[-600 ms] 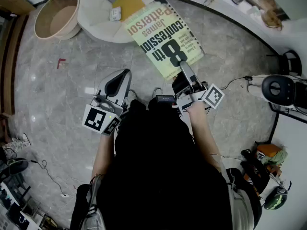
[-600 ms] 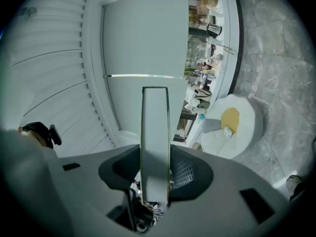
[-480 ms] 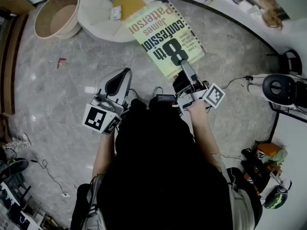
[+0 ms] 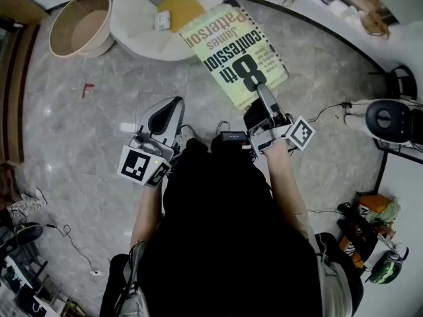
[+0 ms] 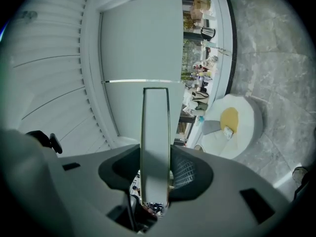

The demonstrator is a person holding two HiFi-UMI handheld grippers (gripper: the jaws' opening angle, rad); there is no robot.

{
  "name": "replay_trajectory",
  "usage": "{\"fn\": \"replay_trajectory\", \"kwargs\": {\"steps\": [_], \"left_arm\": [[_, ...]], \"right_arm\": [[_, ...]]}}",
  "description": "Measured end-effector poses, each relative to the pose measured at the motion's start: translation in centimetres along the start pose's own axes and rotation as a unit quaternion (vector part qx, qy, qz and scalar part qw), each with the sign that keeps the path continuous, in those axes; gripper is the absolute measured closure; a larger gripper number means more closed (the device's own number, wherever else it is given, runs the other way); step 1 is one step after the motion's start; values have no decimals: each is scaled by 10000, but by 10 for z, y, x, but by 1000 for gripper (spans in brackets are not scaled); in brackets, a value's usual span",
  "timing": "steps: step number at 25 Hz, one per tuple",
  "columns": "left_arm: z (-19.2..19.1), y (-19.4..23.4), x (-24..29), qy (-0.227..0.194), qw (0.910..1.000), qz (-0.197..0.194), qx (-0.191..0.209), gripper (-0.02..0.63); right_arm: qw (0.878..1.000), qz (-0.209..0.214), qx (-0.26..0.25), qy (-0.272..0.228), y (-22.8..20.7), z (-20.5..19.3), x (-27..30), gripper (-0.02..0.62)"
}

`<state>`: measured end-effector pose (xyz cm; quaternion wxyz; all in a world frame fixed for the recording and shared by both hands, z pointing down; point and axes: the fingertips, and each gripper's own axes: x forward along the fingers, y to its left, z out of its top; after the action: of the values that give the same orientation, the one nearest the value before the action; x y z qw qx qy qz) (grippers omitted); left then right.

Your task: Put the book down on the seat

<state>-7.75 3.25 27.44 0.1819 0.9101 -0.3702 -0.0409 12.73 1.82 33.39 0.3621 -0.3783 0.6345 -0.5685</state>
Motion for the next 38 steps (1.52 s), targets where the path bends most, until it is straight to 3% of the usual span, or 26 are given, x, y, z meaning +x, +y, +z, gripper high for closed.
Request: {"fn": "replay_trajectory", "kwargs": {"steps": [24,38], "left_arm": [[17,14,-5,184,9991,-352,-147,595],[21,0,-14,146,9994,-234,206,595]], "right_arm": [[9980,-343,87,-526,13,-5,-2,413],[9992,-20,80,-382,11,-3,-1,413]]}}
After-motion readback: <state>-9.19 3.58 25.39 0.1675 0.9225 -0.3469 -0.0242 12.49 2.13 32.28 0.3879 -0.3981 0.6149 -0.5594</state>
